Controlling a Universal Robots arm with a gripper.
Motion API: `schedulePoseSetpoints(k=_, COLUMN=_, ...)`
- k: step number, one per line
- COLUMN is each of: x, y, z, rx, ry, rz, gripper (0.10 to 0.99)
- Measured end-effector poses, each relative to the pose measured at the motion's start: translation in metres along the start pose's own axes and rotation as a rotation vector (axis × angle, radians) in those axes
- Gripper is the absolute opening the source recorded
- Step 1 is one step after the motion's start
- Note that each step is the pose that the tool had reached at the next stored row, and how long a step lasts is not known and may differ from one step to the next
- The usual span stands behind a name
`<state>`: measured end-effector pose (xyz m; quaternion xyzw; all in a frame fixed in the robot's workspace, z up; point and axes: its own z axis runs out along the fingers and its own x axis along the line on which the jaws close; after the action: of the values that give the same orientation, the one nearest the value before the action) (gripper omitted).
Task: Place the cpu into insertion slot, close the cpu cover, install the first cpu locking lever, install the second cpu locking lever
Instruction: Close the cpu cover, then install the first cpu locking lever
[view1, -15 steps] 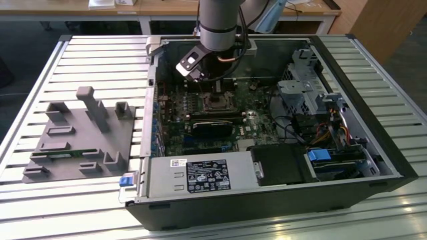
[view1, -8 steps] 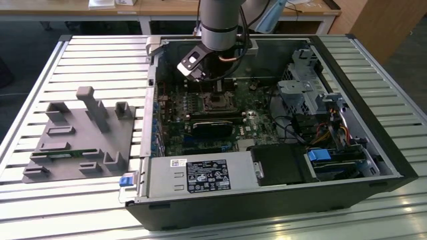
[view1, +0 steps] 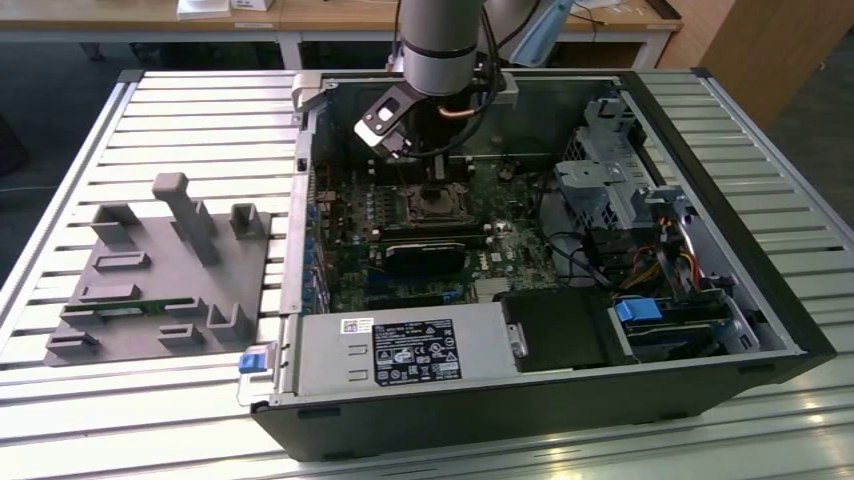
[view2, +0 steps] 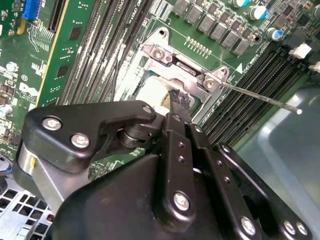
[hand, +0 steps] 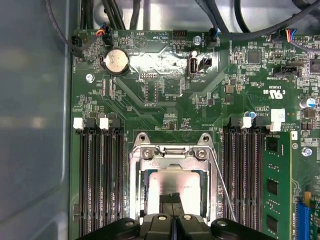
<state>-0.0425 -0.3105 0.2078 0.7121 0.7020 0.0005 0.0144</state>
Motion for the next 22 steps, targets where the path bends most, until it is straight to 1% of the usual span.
schedulePoseSetpoints(k=10, x=0.0001, y=0.0045, z=0.0001, rx=0.000, ry=0.0000, rz=0.000, gripper=0.106)
schedulePoseSetpoints(k=16, x=0.0001, y=0.0049, z=-0.0001, rx=0.000, ry=-0.0001, rz=0.000, gripper=0.106)
schedulePoseSetpoints(k=22, x=0.0000, y=0.0049, z=-0.0027, rx=0.000, ry=-0.0001, rz=0.000, gripper=0.106)
